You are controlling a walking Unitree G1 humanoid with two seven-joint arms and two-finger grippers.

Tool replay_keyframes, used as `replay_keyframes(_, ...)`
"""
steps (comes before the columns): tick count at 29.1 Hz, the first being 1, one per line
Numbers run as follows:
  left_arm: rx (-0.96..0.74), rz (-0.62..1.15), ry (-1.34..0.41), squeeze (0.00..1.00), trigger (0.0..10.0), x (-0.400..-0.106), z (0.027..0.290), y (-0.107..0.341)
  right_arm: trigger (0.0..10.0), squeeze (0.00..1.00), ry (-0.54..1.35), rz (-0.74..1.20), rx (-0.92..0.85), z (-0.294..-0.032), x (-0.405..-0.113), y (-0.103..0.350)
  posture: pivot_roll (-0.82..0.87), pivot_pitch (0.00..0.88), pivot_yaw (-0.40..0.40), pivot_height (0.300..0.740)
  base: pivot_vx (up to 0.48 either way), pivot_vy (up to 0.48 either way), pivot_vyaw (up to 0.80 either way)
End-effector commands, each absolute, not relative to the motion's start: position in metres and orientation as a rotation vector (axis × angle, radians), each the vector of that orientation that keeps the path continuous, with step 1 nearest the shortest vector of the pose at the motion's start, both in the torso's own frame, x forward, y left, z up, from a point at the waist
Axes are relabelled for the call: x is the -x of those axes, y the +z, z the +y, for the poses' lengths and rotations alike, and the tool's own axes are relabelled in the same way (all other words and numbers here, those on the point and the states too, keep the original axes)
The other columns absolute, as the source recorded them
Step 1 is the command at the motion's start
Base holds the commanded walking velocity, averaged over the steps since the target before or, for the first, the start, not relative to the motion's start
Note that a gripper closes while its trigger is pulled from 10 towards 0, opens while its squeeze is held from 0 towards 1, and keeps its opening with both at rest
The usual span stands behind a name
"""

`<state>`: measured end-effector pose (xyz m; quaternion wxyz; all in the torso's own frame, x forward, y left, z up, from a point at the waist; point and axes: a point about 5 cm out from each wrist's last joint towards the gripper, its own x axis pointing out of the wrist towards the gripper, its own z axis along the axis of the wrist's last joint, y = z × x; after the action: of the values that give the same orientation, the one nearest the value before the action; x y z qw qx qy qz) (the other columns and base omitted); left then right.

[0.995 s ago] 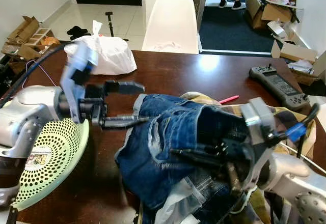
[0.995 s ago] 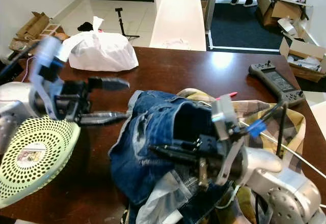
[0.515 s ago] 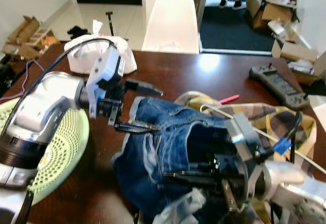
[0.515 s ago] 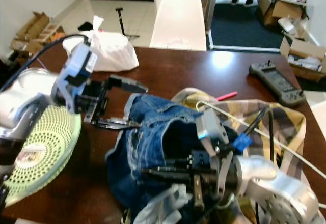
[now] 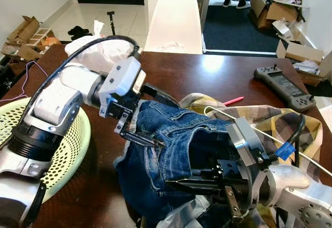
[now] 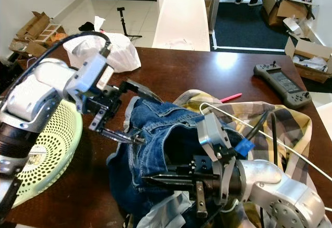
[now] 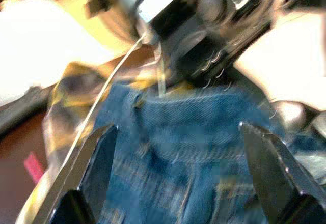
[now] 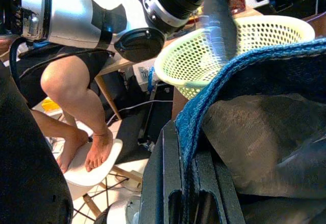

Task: Hang hanger

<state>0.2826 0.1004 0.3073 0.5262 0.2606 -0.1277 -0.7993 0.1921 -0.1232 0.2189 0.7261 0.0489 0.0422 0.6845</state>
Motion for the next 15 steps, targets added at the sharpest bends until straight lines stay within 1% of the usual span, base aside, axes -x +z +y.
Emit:
replay_keyframes(1,-0.625,-0.304,-1.949,0.0,10.0,-0.279,0.097,0.308,0.0,0.0,1.559,0.092,-0.097,-0.118,-0.184,0.221,-0.04,0.18,0.042,0.74,0.0,0.0,0.0)
replay_keyframes(2,-0.625,-0.304,-1.949,0.0,10.0,-0.279,0.097,0.308,0.0,0.0,1.559,0.092,-0.097,-0.118,-0.184,0.221,-0.04,0.18,0.042,0.74,0.0,0.0,0.0)
replay_keyframes(3,-0.585,-0.315,-1.984,0.0,10.0,-0.276,0.093,0.309,0.0,0.0,1.558,0.092,-0.095,-0.117,-0.185,0.221,-0.05,0.18,0.04,0.74,0.0,0.0,0.0)
replay_keyframes(5,-0.585,-0.315,-1.984,0.0,10.0,-0.276,0.093,0.309,0.0,0.0,1.558,0.092,-0.095,-0.117,-0.185,0.221,-0.05,0.18,0.04,0.74,0.0,0.0,0.0)
replay_keyframes(6,-0.556,-0.329,-2.011,0.0,10.0,-0.274,0.088,0.311,0.0,0.0,1.557,0.091,-0.094,-0.117,-0.185,0.221,-0.05,0.181,0.039,0.74,0.0,0.0,0.0)
replay_keyframes(9,-0.548,-0.319,-2.024,0.0,10.0,-0.277,0.082,0.306,0.0,0.0,1.557,0.087,-0.091,-0.116,-0.186,0.222,-0.05,0.18,0.041,0.74,0.0,0.0,0.0)
replay_keyframes(15,-0.522,-0.293,-2.01,0.0,10.0,-0.281,0.078,0.301,0.0,0.0,1.558,0.082,-0.091,-0.115,-0.186,0.223,-0.05,0.181,0.043,0.74,0.0,0.0,0.0)
